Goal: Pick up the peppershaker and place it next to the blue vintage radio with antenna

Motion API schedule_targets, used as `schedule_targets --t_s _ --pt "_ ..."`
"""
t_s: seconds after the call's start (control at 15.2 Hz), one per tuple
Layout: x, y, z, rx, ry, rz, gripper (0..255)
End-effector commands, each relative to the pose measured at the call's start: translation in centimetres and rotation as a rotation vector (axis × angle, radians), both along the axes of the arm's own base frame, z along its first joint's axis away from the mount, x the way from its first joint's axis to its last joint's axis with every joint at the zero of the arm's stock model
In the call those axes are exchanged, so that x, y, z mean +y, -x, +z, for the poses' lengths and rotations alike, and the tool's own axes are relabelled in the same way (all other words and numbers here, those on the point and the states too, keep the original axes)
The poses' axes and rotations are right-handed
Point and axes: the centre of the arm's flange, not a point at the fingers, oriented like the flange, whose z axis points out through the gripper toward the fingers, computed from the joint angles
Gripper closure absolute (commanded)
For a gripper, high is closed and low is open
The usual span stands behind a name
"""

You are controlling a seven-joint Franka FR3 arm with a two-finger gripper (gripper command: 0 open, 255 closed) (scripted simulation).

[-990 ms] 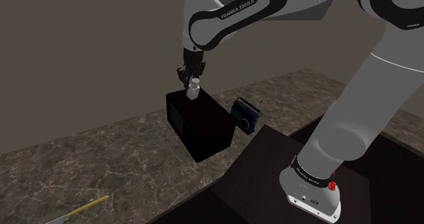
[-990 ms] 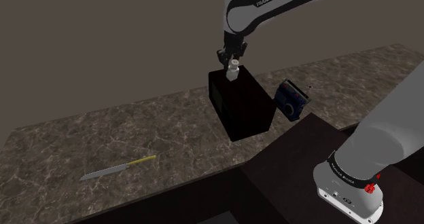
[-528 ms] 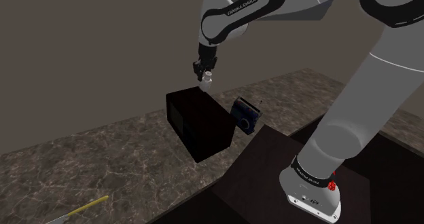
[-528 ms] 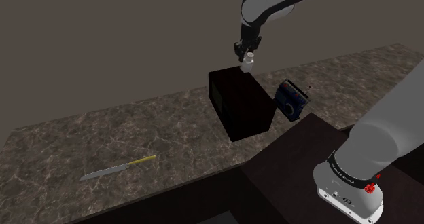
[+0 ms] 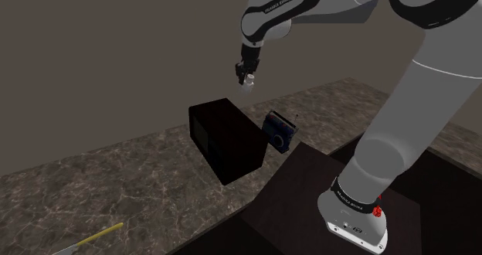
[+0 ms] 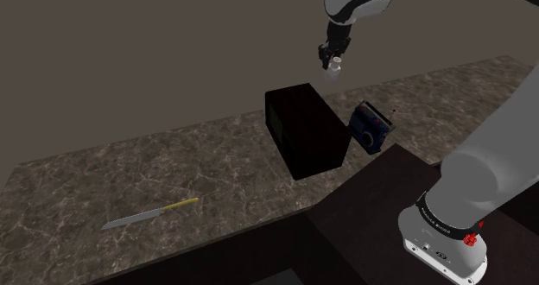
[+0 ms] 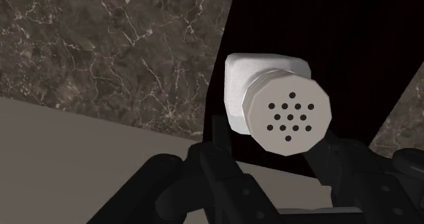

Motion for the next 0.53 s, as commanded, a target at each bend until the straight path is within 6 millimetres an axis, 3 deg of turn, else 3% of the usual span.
schedule_targets --t_s 0.0,0.46 --pt "-2.6 -0.3 0.0 0.0 0.001 0.002 255" --pt "-11.8 -1.1 0.1 0.0 0.001 0.002 255"
